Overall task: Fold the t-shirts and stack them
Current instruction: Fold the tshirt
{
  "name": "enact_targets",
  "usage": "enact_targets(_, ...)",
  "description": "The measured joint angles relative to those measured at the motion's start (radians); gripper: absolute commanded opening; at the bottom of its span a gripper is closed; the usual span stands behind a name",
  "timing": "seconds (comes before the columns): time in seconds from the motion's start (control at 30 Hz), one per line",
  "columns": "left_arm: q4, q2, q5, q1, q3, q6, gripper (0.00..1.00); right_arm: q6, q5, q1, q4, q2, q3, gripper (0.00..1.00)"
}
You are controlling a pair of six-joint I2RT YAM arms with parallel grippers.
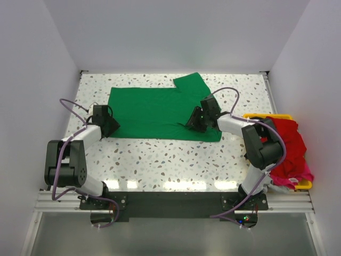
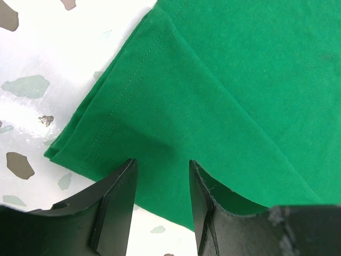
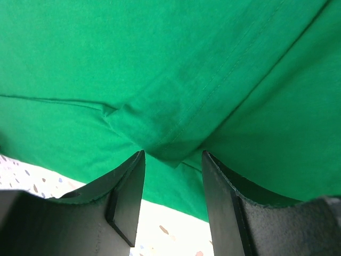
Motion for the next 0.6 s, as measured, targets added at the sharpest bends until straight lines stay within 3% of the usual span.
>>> enact_targets(0.4,0.002,0.0,0.0,0.0,0.0,0.0,0.48,0.014,0.0,0.014,-0.002,0.052,0.055,0.49)
enact_targets(0.6,-0.003,-0.006,0.0,0.0,0.0,0.0,0.48,0.013,0.0,0.014,-0.014,0.111,0.16,0.49)
